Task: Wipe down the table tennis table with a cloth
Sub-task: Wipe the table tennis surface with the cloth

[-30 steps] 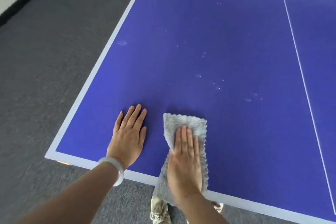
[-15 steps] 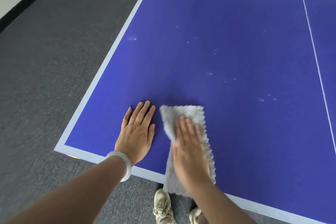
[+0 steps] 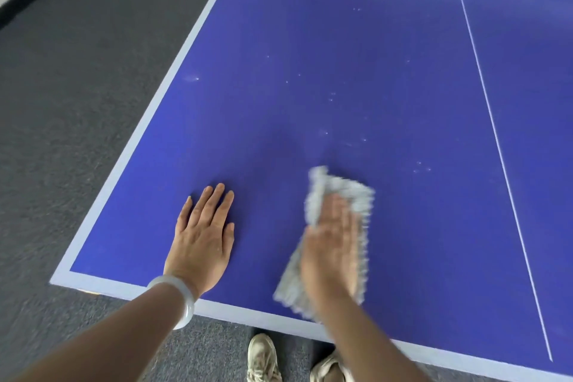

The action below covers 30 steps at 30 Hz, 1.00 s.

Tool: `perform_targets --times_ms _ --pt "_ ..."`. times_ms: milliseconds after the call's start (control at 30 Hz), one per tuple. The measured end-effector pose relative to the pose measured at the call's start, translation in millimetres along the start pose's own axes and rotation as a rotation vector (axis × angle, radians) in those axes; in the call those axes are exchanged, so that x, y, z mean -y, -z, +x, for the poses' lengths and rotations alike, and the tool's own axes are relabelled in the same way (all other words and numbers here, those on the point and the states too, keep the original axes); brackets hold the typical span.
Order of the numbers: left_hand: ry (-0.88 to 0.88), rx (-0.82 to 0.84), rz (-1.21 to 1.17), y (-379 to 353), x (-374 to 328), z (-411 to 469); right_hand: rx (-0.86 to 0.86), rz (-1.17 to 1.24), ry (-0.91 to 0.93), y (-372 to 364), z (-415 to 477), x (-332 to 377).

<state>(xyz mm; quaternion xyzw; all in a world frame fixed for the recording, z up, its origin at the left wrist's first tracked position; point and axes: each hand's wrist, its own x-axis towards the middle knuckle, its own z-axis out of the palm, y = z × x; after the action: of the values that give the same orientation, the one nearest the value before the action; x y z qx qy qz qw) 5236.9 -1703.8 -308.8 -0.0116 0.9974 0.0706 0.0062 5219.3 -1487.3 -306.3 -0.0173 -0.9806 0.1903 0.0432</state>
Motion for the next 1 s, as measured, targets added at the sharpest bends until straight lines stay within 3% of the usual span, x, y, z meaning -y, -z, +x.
perform_targets --times_ms 67,133,233,333,400,467,533,633,667,733,867,1000 --pt "-0.005 -0.003 0.009 1.4 -0.5 0.1 0.129 -0.061 0.397 -7.6 -33.5 16.8" --pt "-0.007 0.000 0.008 1.2 -1.2 -0.2 0.194 -0.136 0.585 2.9 -37.2 -14.1" --pt "0.004 -0.011 -0.003 1.0 -0.7 -0.2 0.292 -0.219 0.498 31.2 -19.9 -89.8" --pt "0.012 -0.005 -0.009 1.2 -1.2 0.1 0.154 -0.135 0.070 60.5 13.7 -145.1" --pt "0.007 -0.004 0.001 1.8 -1.8 0.6 0.013 -0.108 -0.208 55.6 30.8 -139.0" --pt "-0.003 -0.003 0.003 3.4 -4.0 0.7 -0.068 -0.105 -0.360 37.6 36.8 -103.6" --pt "-0.009 -0.010 0.004 4.8 -6.3 0.6 -0.005 -0.110 -0.177 19.2 24.7 -64.9" --pt "-0.018 -0.009 0.024 5.7 -9.6 1.4 0.191 -0.189 0.437 19.9 -5.5 -68.3" --pt "-0.021 -0.001 0.034 6.0 -10.6 1.4 0.227 -0.204 0.539 29.1 -5.9 -88.2" --pt "-0.013 0.004 0.064 7.5 -14.2 4.5 0.230 -0.207 0.503 48.7 -0.6 -131.5" --pt "-0.034 -0.054 0.010 10.5 -46.5 30.5 0.130 -0.093 0.095 69.1 26.4 -172.4" --pt "-0.246 -0.075 -0.058 3.6 -113.6 78.5 0.151 -0.092 0.139 71.7 29.0 -173.6"
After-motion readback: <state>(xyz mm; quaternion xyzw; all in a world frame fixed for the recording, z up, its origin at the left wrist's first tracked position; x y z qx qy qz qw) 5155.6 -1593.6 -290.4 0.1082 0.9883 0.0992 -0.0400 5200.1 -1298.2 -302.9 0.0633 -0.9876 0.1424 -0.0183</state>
